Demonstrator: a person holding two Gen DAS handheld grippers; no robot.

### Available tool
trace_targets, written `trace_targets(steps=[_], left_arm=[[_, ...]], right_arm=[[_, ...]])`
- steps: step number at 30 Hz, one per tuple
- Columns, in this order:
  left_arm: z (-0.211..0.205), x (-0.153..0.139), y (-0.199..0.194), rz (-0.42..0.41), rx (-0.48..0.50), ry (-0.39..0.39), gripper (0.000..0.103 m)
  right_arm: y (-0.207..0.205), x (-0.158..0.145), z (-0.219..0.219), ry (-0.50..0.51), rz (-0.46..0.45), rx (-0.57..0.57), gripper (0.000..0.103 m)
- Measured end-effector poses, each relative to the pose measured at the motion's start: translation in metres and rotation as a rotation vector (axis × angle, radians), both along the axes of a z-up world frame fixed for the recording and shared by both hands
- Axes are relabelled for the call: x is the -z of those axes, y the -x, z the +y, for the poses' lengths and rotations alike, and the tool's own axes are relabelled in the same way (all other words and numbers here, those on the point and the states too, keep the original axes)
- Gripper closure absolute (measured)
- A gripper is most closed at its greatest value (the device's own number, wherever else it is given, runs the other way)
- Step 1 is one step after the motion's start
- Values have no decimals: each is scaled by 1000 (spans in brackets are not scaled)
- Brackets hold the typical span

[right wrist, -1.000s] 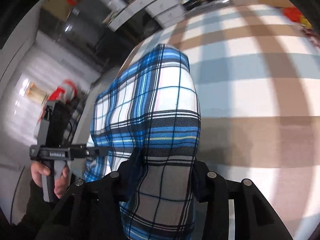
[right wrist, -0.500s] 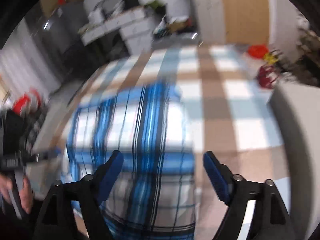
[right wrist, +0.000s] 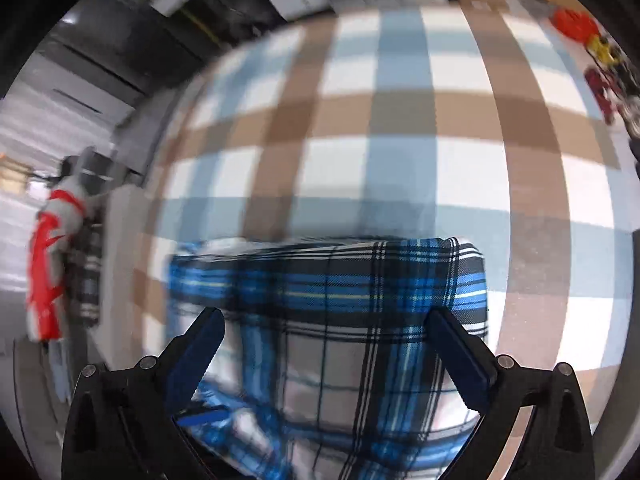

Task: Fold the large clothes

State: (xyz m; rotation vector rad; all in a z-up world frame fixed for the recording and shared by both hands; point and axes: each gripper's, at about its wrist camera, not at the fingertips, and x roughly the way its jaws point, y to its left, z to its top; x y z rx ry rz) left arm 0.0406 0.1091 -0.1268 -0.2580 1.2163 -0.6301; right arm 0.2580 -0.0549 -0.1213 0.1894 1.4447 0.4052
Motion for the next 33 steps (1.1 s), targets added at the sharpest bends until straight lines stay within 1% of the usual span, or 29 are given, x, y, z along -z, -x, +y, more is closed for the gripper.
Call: trace_targets(steps=[1, 2, 5, 7, 8, 9, 11, 12, 14, 15, 16, 18, 20, 22, 24, 27, 29, 30, 32, 33], left_arm=[[2, 2, -1, 7, -4, 3, 35], [3, 2, -2, 12, -1, 4, 35], [4, 4, -2, 14, -1, -3, 35], [6, 3, 4, 7, 1, -17, 35], [6, 3, 4, 5, 1, -26, 35], [11, 4, 7, 3, 1, -32, 35], [5, 4, 8, -4, -2, -34, 35], [3, 5, 9, -6, -1, -33, 35], [2, 2, 8, -12, 5, -22, 35], [3, 3, 7, -15, 8, -17, 35], [5, 4, 8, -17, 9, -13, 35], [8, 4, 9, -15, 4, -12, 35], [11, 8, 8, -3, 2, -7, 35], [17, 9, 5, 10, 2, 1, 35], [20, 9, 3, 23, -5, 15, 35], [22, 7, 4, 30, -16, 18, 35], [21, 4, 7, 17, -17, -5, 35], [20, 2, 9, 10, -16, -23, 35], [21, -5, 11, -10, -7, -59, 35], [24, -10, 12, -23, -18, -65, 35]], right_arm=[[-1, 11, 3, 12, 20, 5, 0], [0, 16, 7, 37, 16, -8, 0], [8, 18, 20, 111, -32, -49, 0], [10, 17, 22, 124, -29, -60, 0], [8, 13, 22, 131, -12, -68, 0], [7, 3, 22, 131, 2, -63, 0], [5, -22, 22, 74, -41, -46, 0], [7, -32, 29, 73, -65, -64, 0], [12, -39, 50, 144, -87, -131, 0], [16, -36, 65, 201, -82, -165, 0], [18, -31, 76, 233, -68, -186, 0], [16, -9, 95, 305, -13, -225, 1], [10, 14, 101, 384, 24, -251, 0], [9, 34, 106, 430, 40, -262, 0], [10, 42, 110, 455, 27, -271, 0], [15, 38, 103, 437, 4, -266, 0], [20, 27, 92, 376, -27, -269, 0], [24, 16, 80, 318, -49, -259, 0], [36, -9, 47, 167, -90, -210, 0], [43, -21, 27, 78, -115, -184, 0]])
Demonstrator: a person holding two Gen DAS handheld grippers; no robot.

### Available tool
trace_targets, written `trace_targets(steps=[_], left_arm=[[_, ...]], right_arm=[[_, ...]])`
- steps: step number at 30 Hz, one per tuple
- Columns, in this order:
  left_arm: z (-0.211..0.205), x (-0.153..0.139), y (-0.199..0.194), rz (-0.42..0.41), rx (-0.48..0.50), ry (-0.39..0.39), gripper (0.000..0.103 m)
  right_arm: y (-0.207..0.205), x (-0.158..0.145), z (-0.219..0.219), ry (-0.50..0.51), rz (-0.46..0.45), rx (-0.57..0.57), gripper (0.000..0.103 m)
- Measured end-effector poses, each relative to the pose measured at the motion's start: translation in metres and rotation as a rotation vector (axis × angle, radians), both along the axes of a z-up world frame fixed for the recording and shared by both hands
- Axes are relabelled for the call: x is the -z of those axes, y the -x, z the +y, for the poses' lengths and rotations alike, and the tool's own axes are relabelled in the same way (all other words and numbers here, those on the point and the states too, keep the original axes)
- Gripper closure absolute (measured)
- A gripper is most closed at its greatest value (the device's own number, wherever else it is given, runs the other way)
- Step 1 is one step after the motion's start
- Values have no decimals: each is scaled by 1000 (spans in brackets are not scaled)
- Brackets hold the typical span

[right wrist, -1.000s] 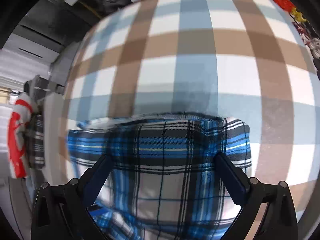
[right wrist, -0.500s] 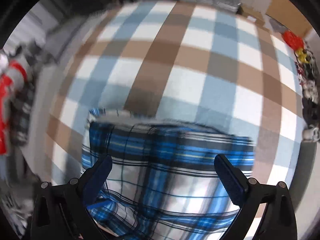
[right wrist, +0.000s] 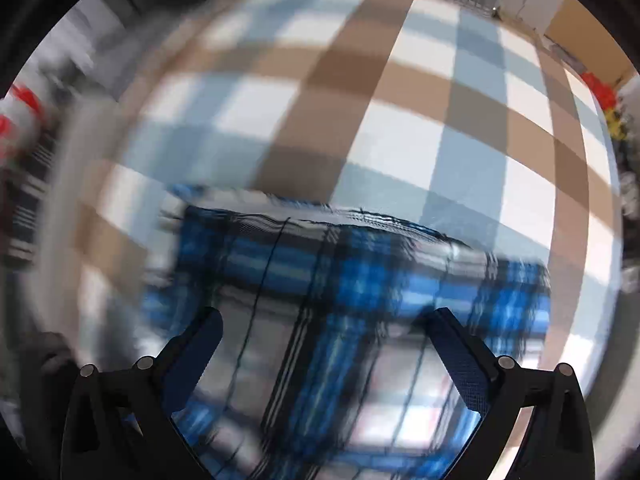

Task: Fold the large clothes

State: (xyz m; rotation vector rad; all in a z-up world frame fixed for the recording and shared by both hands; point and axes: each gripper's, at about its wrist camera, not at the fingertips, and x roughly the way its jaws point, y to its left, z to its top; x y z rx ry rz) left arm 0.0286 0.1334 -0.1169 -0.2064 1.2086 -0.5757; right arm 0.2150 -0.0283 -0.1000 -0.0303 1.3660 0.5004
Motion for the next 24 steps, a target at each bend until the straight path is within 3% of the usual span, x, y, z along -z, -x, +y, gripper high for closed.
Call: trace_targets(steps=[2, 5, 10, 12, 16, 19, 21, 24], left_arm=[[6, -10, 1, -47, -31, -23, 35], [16, -24, -3, -95, -82, -39, 34], [33, -16, -10, -46, -179, 17, 33], [37, -12, -14, -19, -201, 27, 23], [47, -4, -17, 60, -231, 134, 20], [53, -5, -17, 82, -240, 167, 20], [52, -1, -20, 115, -232, 169, 18], [58, 6, -23, 145, -284, 187, 18]], right_arm=[[15, -17, -40, -122, -62, 37, 0], [38, -24, -93, -179, -138, 95, 0], [50, 3, -144, -254, -82, 202, 0], [54, 20, -157, -301, -45, 233, 0], [55, 46, -154, -368, 8, 240, 0], [57, 57, -146, -396, 34, 208, 0], [58, 54, -143, -405, 5, 184, 0], [58, 58, -140, -434, 28, 179, 0]])
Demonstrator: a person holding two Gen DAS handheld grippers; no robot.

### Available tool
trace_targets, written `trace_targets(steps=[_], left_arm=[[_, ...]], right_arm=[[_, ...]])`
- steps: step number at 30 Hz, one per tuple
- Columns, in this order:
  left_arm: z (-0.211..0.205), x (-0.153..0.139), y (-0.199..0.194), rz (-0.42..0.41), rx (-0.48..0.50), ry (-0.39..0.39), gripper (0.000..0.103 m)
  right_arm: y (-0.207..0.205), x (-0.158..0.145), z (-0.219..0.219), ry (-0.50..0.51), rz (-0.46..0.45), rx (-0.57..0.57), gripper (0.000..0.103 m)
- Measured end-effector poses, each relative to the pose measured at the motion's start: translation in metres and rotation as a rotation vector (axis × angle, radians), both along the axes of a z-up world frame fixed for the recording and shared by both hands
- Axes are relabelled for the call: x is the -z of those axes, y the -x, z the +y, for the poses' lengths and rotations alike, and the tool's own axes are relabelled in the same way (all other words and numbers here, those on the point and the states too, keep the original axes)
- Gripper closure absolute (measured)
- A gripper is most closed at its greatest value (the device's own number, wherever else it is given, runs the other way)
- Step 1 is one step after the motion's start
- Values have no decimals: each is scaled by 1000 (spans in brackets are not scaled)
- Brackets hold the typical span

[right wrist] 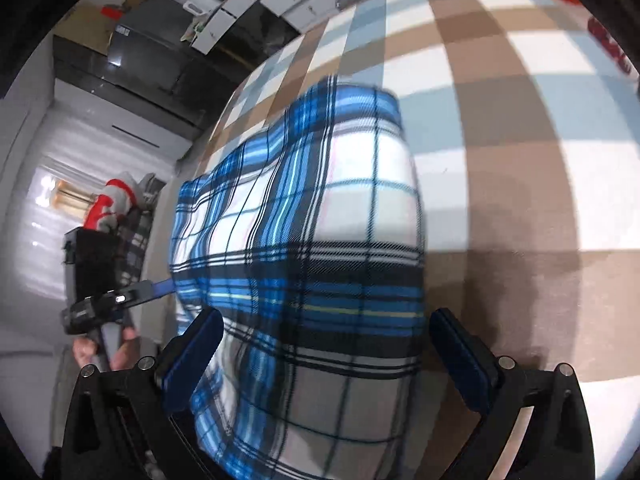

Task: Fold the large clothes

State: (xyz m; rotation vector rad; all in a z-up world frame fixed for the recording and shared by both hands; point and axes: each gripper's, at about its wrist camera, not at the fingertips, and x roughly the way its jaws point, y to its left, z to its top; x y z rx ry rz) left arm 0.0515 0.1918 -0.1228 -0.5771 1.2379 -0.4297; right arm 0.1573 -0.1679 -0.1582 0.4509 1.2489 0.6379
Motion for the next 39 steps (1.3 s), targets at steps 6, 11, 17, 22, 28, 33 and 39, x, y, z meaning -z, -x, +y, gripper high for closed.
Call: trace_targets(steps=[6, 11, 17, 22, 28, 33, 39], left_arm=[[-6, 15, 1, 89, 15, 90, 17], [-26, 7, 7, 45, 60, 14, 3], [-39, 3, 6, 10, 103, -24, 3], [-39, 7, 4, -24, 100, -28, 3], [-39, 10, 1, -18, 121, 47, 3], [-30, 7, 2, 0, 111, 129, 14], [-22, 11, 1, 34, 85, 119, 16]], right_arm=[[0, 2, 15, -15, 2, -82, 0], [-1, 3, 18, -45, 5, -84, 0], [0, 3, 19, -28, -3, -69, 0], [2, 0, 40, 52, -9, -62, 0], [7, -5, 52, 105, -51, -26, 12], [22, -22, 42, -51, -95, -29, 21], [21, -9, 36, -66, -33, -32, 20]])
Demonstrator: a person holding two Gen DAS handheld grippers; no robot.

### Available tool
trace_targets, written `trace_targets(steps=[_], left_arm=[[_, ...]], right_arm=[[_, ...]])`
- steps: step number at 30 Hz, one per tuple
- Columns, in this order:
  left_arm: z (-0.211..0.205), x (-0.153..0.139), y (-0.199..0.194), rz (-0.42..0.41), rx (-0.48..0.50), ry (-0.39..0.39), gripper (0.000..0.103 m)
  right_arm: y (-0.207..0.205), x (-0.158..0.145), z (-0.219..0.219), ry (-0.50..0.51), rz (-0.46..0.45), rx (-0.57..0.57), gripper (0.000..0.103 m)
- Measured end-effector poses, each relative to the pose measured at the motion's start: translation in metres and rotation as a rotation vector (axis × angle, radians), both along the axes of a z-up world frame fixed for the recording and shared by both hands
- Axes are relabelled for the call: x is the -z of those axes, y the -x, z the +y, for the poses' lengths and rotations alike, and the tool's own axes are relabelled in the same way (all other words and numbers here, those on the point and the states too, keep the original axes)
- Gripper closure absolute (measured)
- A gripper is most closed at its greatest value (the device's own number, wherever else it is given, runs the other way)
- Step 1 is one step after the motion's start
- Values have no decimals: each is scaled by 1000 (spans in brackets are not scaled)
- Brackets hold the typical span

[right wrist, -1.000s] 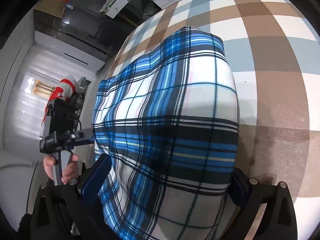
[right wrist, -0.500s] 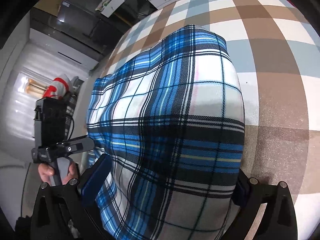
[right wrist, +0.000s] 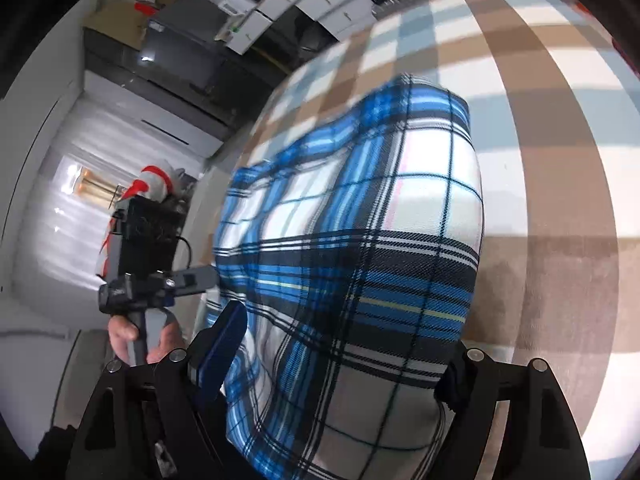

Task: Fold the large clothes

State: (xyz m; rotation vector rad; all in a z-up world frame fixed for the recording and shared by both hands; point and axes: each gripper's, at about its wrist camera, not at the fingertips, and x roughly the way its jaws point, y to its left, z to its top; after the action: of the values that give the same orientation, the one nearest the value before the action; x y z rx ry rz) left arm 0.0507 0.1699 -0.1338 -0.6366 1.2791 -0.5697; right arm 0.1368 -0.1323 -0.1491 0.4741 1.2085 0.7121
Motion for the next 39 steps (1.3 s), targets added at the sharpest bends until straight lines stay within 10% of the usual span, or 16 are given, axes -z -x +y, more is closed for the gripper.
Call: trace_targets(steps=[8, 14, 17, 24, 39], left_arm=[[0, 1, -2, 19, -6, 1, 11], [-15, -10, 9, -54, 3, -101, 21], [-24, -14, 16, -109, -6, -189, 34], [-34, -20, 26, -227, 8, -295, 73], [-34, -31, 26, -239, 3, -218, 76]], right_arm=[[-28, 10, 18, 99, 58, -2, 25], [-21, -7, 17, 124, -42, 11, 68], [-14, -13, 26, 186, -105, -18, 74], [-9, -25, 40, 262, -175, -7, 82], [9, -50, 25, 252, -242, 39, 84]])
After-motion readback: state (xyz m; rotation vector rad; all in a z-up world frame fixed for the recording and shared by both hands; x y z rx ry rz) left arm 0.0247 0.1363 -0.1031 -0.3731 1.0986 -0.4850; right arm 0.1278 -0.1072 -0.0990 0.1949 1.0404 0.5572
